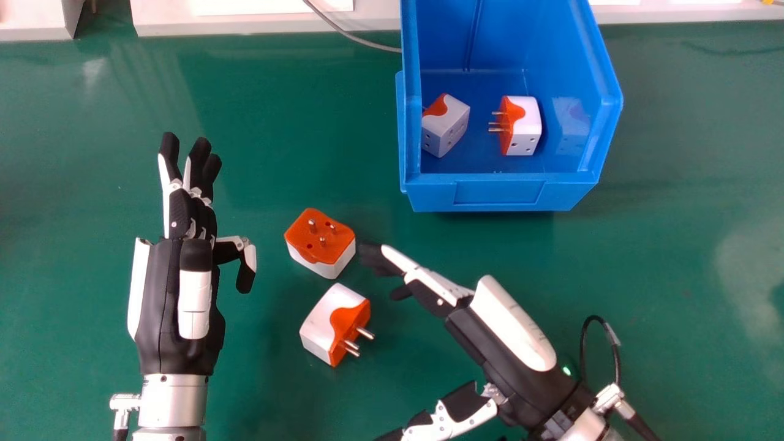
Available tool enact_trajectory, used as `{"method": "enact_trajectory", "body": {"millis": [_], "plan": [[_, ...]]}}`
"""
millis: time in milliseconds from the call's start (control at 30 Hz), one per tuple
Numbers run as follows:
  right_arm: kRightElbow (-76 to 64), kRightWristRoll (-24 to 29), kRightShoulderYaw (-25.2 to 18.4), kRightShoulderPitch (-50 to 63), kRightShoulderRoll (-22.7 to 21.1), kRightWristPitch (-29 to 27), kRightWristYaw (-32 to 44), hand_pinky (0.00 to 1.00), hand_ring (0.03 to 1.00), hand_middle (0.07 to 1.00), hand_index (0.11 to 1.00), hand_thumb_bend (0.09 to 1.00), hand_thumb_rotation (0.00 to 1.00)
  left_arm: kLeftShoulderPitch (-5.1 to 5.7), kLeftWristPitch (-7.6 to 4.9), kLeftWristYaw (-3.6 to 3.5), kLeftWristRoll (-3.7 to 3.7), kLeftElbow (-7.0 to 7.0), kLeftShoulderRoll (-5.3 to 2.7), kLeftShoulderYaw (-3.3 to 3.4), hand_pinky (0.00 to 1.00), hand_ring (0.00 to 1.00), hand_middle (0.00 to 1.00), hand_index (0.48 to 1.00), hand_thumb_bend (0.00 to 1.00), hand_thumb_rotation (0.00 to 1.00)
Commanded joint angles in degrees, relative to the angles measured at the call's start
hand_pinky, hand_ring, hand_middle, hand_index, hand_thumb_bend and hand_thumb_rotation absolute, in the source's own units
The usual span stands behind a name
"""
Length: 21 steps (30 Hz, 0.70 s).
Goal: Pick all objects and put in blue box
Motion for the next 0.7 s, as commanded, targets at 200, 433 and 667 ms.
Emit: {"method": "enact_trajectory", "body": {"millis": [200, 433, 667], "plan": [[2.86, -4.31, 2.56, -4.25, -0.47, -0.57, -6.95, 0.75, 0.881, 0.905, 0.933, 1.000, 0.33, 0.16, -0.44, -1.07, -1.00, -1.31, 0.71, -0.03, 0.00, 1.00, 1.00, 1.000, 1.00, 0.94], [7.74, -8.87, 5.84, -9.62, -1.59, -0.33, -12.31, 0.75, 0.873, 0.900, 0.928, 1.000, 0.34, 0.34, 0.02, -1.65, -1.50, -1.89, 1.06, -0.07, 0.00, 1.00, 1.00, 1.000, 1.00, 0.93], [15.58, -11.60, 9.61, -14.64, -1.46, 1.44, -17.54, 0.74, 0.864, 0.892, 0.922, 1.000, 0.34, 0.40, 0.78, -2.71, -2.57, -2.36, 1.35, 0.18, 0.00, 1.00, 1.00, 1.000, 1.00, 0.93]]}}
